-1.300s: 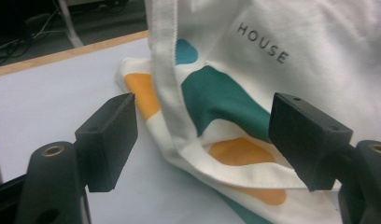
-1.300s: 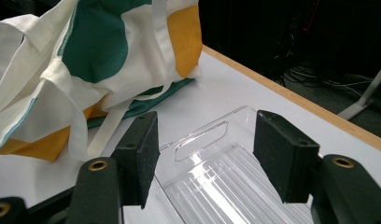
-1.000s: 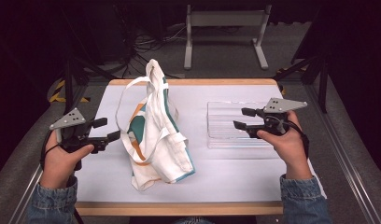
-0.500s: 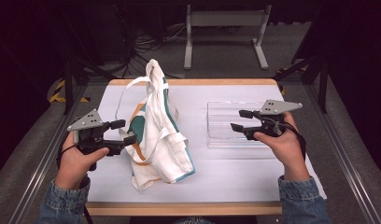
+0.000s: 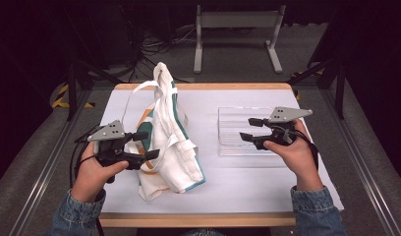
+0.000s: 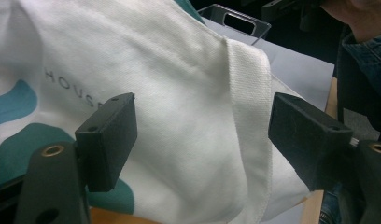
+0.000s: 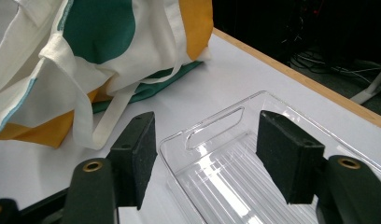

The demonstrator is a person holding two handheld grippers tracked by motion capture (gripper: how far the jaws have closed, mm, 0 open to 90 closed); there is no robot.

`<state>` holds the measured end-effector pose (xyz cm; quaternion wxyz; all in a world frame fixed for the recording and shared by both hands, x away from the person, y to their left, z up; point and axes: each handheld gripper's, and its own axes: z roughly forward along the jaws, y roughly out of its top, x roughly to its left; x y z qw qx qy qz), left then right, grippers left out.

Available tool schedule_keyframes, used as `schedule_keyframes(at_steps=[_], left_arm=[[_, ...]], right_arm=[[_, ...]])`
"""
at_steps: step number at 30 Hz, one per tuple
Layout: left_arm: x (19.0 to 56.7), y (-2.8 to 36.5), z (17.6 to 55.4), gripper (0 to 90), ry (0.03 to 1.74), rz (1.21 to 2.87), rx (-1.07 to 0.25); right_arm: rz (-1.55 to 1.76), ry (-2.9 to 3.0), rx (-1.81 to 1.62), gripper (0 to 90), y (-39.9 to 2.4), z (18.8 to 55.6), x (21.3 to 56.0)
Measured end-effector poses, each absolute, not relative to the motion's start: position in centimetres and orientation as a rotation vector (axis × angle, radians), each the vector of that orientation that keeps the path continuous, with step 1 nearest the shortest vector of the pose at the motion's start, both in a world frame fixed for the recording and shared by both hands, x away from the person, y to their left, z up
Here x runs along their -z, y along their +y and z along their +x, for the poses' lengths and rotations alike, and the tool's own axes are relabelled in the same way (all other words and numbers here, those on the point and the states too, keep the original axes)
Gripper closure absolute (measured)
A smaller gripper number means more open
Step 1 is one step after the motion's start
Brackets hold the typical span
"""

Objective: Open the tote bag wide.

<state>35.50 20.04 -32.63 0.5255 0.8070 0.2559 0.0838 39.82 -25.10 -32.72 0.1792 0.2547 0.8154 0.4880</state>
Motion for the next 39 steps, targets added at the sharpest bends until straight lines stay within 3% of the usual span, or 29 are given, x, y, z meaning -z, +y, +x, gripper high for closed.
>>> schedule_keyframes(at_steps=[16, 21, 24, 25, 29, 32, 39], left_arm=[[33.4, 17.5, 35.0, 23.0, 0.549, 2.005, -0.203], [33.6, 17.0, 35.1, 26.9, 0.538, 2.016, -0.241], [33.6, 17.1, 35.0, 38.9, 0.526, 2.022, -0.237], [33.6, 17.2, 35.0, 55.5, 0.516, 2.026, -0.245], [33.3, 17.5, 34.8, 78.3, 0.489, 2.025, -0.23], [33.1, 17.7, 34.8, 84.7, 0.479, 2.019, -0.221], [33.0, 18.1, 34.5, 86.7, 0.478, 2.008, -0.206]], right_arm=[[0.697, 2.337, -1.365, 36.5, -24.0, 39.8, 33.3], [0.689, 2.345, -1.362, 36.4, -23.7, 39.7, 33.3], [0.68, 2.34, -1.364, 37.3, -23.4, 39.6, 33.3], [0.668, 2.343, -1.368, 38.6, -23.2, 39.5, 33.3], [0.644, 2.354, -1.368, 40.2, -22.6, 39.4, 33.4], [0.629, 2.359, -1.369, 41.2, -22.3, 39.3, 33.4], [0.569, 2.379, -1.453, 48.3, -20.8, 39.1, 33.5]])
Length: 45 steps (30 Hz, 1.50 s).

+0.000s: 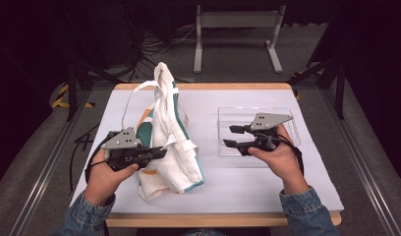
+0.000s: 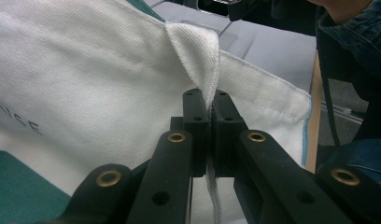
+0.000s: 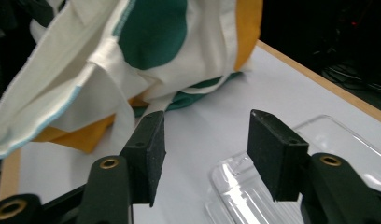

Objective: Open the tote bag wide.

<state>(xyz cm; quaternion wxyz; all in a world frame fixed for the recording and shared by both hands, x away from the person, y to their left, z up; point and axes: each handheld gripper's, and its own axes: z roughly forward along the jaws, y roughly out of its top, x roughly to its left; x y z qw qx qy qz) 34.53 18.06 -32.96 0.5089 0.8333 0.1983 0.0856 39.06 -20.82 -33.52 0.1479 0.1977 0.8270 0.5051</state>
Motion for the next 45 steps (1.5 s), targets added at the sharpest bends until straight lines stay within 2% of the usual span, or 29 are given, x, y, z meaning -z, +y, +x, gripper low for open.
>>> schedule_keyframes(at_steps=[13, 22, 26, 29, 30, 31, 33, 45], left_arm=[[32.8, 18.8, 34.1, 86.6, 0.49, 1.99, -0.213], [32.7, 19.3, 33.8, 86.5, 0.497, 1.969, -0.223], [32.7, 19.4, 33.7, 86.5, 0.501, 1.965, -0.221], [32.7, 19.6, 33.6, 86.5, 0.506, 1.962, -0.221], [32.7, 19.6, 33.6, 86.5, 0.506, 1.962, -0.221], [32.7, 19.7, 33.6, 86.5, 0.505, 1.957, -0.226], [32.6, 19.9, 33.6, 86.5, 0.51, 1.95, -0.231], [31.5, 22.3, 33.4, 86.5, 0.555, 1.904, -0.3]], right_arm=[[0.427, 2.447, -1.532, 56.9, -17.1, 38.9, 34.6], [0.358, 2.521, -1.505, 57.3, -14.5, 39.2, 36.3], [0.344, 2.516, -1.514, 63.1, -13.7, 39.2, 36.6], [0.322, 2.498, -1.532, 75.1, -13.4, 39.1, 36.6], [0.322, 2.498, -1.532, 75.1, -13.4, 39.1, 36.6], [0.314, 2.474, -1.545, 82.5, -13.5, 38.9, 36.4], [0.315, 2.46, -1.557, 85.2, -13.6, 38.8, 36.2], [0.324, 2.383, -1.616, 87.2, -14.7, 38.0, 34.5]])
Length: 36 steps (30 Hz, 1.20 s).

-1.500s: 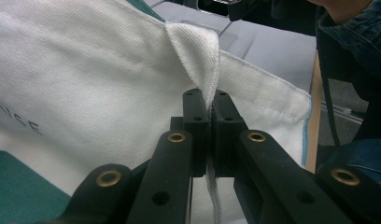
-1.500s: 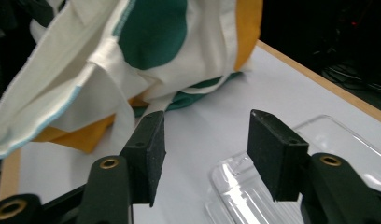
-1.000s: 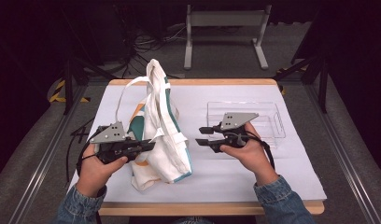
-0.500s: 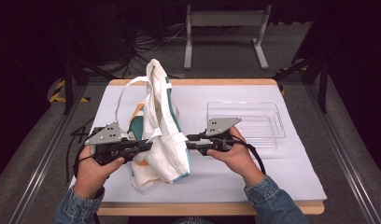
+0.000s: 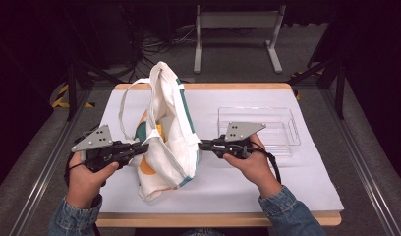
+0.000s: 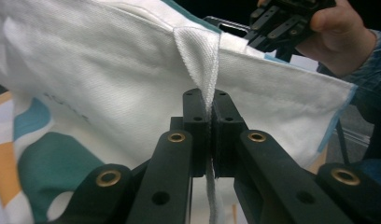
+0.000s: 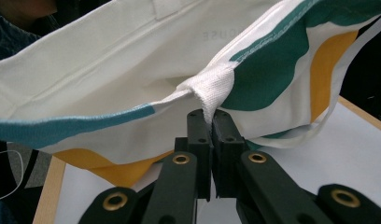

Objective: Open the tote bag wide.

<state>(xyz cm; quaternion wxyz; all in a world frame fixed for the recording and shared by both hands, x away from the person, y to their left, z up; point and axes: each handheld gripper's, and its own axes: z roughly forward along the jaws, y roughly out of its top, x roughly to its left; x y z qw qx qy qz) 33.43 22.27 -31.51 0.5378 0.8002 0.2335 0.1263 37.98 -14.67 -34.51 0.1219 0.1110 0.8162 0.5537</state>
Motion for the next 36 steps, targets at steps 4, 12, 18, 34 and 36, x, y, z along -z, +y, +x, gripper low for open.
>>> schedule_keyframes(at_steps=[4, 12, 18, 34, 36], left_arm=[[31.4, 23.4, 33.5, 86.2, 0.582, 1.908, -0.314], [31.5, 25.6, 33.5, 86.4, 0.652, 1.896, -0.36], [31.8, 27.1, 33.4, 86.5, 0.699, 1.884, -0.386], [33.4, 30.0, 33.2, 87.3, 0.81, 1.929, -0.435], [33.6, 30.1, 33.2, 87.4, 0.819, 1.929, -0.422]], right_arm=[[0.318, 2.365, -1.627, 87.2, -14.9, 37.8, 34.0], [0.314, 2.338, -1.633, 87.3, -15.5, 37.4, 33.2], [0.331, 2.325, -1.63, 87.5, -16.2, 37.4, 32.8], [0.369, 2.38, -1.587, 87.5, -16.8, 37.2, 33.4], [0.37, 2.388, -1.577, 87.5, -16.8, 37.2, 33.6]])
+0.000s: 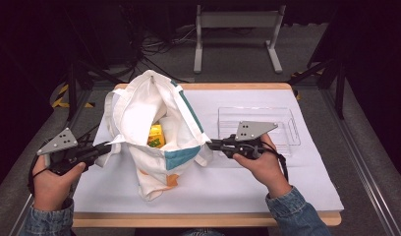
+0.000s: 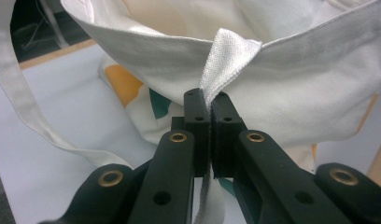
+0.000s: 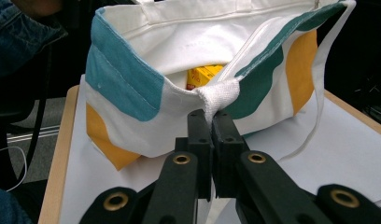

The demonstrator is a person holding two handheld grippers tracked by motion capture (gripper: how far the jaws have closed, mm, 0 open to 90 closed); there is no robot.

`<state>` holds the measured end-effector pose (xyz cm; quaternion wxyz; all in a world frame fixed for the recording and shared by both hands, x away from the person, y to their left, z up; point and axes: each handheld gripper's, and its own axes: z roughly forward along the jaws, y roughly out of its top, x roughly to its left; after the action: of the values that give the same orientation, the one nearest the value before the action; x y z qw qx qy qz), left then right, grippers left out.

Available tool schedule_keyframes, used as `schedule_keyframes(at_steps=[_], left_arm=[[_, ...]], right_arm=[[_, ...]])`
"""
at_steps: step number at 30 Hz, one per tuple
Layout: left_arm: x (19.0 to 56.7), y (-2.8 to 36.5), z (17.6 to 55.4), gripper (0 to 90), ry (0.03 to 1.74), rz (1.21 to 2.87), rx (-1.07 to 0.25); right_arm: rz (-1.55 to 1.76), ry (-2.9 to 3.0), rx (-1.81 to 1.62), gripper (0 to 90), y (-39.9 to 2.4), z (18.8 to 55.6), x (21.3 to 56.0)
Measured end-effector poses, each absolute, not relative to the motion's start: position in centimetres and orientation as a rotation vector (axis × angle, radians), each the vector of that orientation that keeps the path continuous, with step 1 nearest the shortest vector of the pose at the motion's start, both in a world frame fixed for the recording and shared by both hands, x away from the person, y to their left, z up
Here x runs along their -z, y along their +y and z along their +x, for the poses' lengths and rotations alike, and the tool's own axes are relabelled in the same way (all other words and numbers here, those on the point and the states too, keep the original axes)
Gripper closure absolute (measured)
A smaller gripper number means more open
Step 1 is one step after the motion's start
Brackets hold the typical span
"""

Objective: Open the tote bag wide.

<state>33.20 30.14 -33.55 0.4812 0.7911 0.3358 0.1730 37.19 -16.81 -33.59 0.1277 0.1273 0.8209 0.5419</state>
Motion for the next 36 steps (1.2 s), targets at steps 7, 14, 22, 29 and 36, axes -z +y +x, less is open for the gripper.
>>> schedule_keyframes(at_steps=[7, 14, 22, 29, 36], left_arm=[[35.0, 31.0, 33.0, 87.4, 0.865, 1.948, -0.385], [36.5, 31.3, 33.5, 87.5, 0.883, 1.979, -0.345], [38.1, 31.4, 34.6, 87.6, 0.866, 2.022, -0.302], [39.2, 31.5, 35.1, 87.6, 0.902, 2.047, -0.263], [40.1, 31.6, 35.6, 87.6, 0.916, 2.067, -0.24]], right_arm=[[0.394, 2.42, -1.551, 87.6, -17.0, 37.0, 34.3], [0.406, 2.47, -1.509, 87.7, -16.7, 37.0, 35.3], [0.476, 2.515, -1.467, 87.7, -17.0, 37.4, 36.9], [0.507, 2.547, -1.426, 87.8, -16.7, 37.7, 37.9], [0.536, 2.588, -1.37, 87.8, -16.1, 38.1, 39.5]])
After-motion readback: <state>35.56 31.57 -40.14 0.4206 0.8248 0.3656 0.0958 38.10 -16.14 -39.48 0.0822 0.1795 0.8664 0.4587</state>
